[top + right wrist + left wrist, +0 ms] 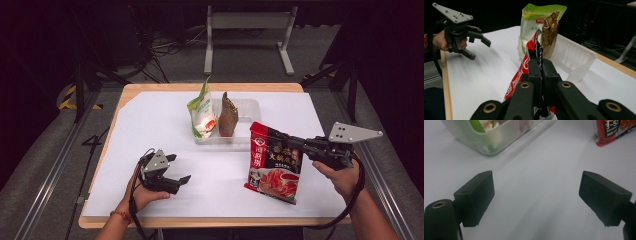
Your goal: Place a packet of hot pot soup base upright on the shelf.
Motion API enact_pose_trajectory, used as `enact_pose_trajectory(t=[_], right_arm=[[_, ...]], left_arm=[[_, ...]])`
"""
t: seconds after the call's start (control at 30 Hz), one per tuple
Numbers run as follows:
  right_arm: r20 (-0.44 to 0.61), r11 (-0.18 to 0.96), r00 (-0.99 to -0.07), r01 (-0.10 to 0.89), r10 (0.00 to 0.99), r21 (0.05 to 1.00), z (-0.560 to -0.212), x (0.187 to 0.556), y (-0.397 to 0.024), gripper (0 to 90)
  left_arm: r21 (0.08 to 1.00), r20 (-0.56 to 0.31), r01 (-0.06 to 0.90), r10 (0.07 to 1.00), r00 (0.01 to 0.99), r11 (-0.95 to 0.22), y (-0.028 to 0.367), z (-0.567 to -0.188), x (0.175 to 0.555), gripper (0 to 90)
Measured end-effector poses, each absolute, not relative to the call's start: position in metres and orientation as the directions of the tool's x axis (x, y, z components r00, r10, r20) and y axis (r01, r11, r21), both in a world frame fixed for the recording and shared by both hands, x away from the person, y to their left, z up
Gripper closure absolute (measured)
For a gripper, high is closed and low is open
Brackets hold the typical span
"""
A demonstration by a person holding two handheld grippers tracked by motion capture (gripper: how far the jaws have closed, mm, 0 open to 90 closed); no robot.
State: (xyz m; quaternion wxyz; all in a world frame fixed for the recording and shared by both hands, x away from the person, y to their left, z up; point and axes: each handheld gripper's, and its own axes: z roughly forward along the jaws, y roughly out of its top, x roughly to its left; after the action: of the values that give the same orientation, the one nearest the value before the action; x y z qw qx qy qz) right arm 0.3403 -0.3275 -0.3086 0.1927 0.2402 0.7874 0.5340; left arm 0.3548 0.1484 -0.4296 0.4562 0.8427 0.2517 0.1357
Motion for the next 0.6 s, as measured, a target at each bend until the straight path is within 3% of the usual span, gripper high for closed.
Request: enact_pose_trajectory(t=[0.6], right_arm=[[-0.114,0.325,-0.761,0.134,0.639,0.936,-0.3,0.339,-0.315,87.6]], left_arm=[[0.842,-0.018,0.312,0.556,0.831,-0.44,0.15,-0.43,0.357,14.1]])
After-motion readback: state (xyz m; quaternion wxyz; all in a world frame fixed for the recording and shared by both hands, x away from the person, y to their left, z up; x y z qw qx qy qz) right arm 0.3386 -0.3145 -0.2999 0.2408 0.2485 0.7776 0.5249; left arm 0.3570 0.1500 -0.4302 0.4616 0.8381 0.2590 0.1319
